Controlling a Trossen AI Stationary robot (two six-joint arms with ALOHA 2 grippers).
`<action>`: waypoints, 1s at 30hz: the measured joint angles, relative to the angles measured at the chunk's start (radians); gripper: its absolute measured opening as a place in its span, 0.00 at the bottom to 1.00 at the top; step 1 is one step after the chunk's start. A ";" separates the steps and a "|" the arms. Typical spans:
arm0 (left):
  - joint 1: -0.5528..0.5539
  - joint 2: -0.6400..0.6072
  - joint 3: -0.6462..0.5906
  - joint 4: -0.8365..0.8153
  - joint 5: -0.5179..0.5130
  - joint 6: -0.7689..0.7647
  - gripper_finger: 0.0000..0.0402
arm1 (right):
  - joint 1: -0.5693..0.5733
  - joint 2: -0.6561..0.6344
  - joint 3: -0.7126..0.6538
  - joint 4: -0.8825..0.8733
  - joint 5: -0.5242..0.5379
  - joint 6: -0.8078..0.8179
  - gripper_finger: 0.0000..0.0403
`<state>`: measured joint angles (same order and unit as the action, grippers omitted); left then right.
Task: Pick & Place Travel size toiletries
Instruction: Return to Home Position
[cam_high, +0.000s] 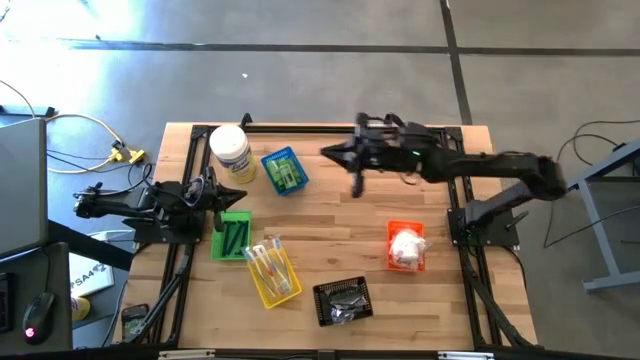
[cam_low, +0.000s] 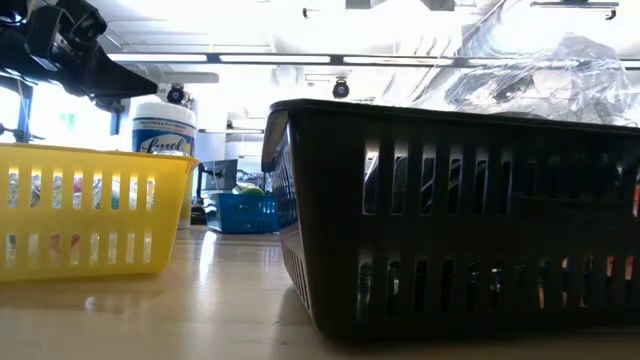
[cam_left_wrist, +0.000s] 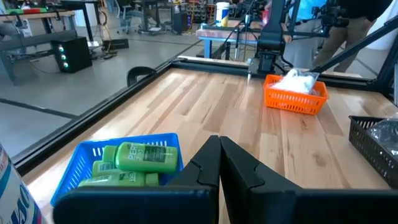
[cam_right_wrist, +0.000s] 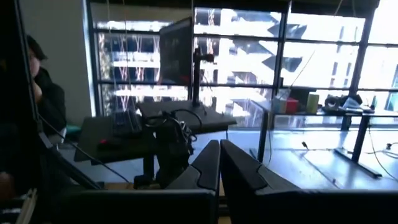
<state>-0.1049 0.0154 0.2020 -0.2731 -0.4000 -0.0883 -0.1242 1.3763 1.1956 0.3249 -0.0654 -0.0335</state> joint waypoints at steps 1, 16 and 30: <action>0.000 0.000 0.000 0.000 0.000 0.000 0.00 | 0.000 -0.039 -0.071 0.058 0.006 0.016 0.01; 0.000 0.000 0.000 0.008 -0.011 0.004 0.00 | -0.015 -0.404 -0.837 0.596 -0.014 0.179 0.01; 0.000 0.008 -0.020 0.020 0.021 0.036 0.00 | -0.035 -0.492 -1.108 0.785 0.066 0.244 0.01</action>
<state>-0.1050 0.0232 0.1816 -0.2529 -0.3789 -0.0523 -0.1593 0.8839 0.0877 1.1098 0.0004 0.2103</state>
